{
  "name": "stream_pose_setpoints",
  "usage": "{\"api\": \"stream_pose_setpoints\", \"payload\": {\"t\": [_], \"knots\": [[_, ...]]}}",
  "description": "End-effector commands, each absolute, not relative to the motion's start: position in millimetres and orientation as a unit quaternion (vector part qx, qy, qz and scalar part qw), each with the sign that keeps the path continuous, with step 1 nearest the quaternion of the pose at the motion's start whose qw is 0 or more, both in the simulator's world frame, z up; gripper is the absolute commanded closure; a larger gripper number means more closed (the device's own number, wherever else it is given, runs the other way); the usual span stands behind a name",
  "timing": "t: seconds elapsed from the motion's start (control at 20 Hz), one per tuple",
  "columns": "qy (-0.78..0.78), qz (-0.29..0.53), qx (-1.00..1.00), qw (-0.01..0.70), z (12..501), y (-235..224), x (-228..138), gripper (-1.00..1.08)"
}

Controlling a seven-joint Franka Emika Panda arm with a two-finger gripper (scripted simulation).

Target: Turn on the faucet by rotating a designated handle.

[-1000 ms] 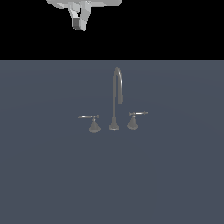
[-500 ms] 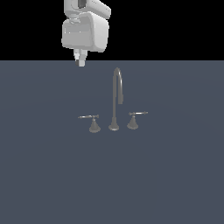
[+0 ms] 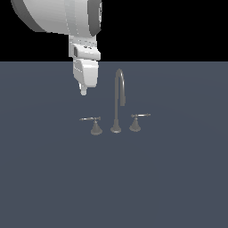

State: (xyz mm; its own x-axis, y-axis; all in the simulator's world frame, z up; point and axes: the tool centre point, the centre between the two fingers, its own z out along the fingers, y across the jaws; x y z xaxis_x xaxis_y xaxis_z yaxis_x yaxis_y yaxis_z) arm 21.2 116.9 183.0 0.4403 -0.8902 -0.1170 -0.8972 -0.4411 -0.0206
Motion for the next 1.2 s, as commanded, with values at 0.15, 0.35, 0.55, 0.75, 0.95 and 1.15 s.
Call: {"api": "stream_pose_setpoints", "payload": {"t": [0.15,0.35,0.55,0.75,0.95,1.15], "knots": [[0.587,0.029,-0.809,0.022,131,121,34,1.08],[0.617,0.018,-0.786,0.012,102,121,39,1.08],[0.638,0.009,-0.770,0.005,81,121,42,1.08],[0.650,0.002,-0.760,0.001,69,120,43,1.08],[0.654,0.000,-0.757,0.000,65,120,43,1.08],[0.653,0.000,-0.757,0.000,65,120,43,1.08]]}}
